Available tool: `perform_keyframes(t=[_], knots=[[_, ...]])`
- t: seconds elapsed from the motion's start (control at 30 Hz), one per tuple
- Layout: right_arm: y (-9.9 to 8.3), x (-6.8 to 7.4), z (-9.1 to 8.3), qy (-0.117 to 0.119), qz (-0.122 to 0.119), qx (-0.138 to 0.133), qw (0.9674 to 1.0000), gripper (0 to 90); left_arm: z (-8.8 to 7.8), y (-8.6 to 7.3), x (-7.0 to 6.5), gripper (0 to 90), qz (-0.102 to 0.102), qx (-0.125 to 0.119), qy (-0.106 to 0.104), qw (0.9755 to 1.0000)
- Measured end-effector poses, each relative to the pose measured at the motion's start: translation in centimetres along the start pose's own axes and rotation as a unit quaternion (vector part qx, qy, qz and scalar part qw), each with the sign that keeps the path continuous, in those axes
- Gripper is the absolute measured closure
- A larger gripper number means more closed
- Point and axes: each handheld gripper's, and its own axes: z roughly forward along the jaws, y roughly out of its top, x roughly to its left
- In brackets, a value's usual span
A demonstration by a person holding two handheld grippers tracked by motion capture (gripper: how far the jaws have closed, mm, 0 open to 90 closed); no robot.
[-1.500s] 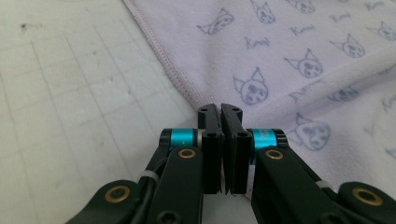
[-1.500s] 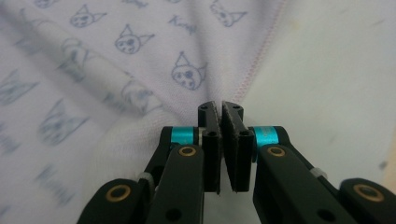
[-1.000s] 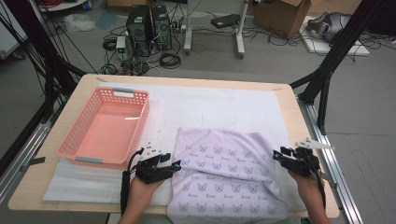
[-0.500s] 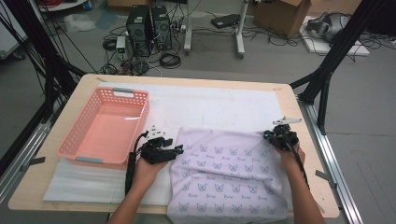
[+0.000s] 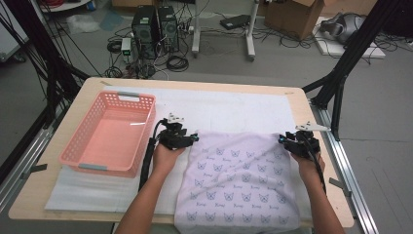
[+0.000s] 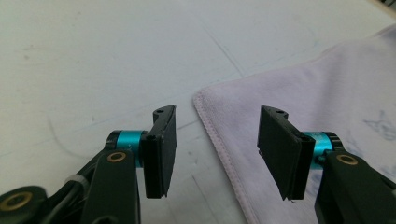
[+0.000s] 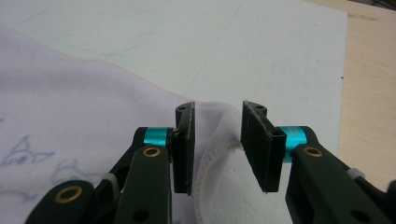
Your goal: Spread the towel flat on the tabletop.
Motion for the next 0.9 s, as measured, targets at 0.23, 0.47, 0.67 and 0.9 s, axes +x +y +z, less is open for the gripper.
perform_keyframes(t=[0.23,0.47,0.67,0.9], knots=[[-0.8,-0.2,-1.3,0.031,-0.002,0.004,0.9995,61.9,2.8,0.1,-0.3,46.2,0.018,0.004,-0.002,0.9998],[-1.6,-0.5,-1.5,0.038,0.010,0.013,0.9991,59.8,2.7,0.3,-0.4,86.2,0.063,0.016,0.016,0.9978],[-1.9,-0.2,-1.6,0.038,0.010,0.015,0.9991,61.1,0.9,1.1,2.4,87.3,0.004,-0.036,0.076,0.9964],[-1.8,-0.1,-1.1,0.037,0.023,0.010,0.9990,60.3,-0.2,0.9,2.8,53.7,-0.015,-0.029,0.042,0.9986]])
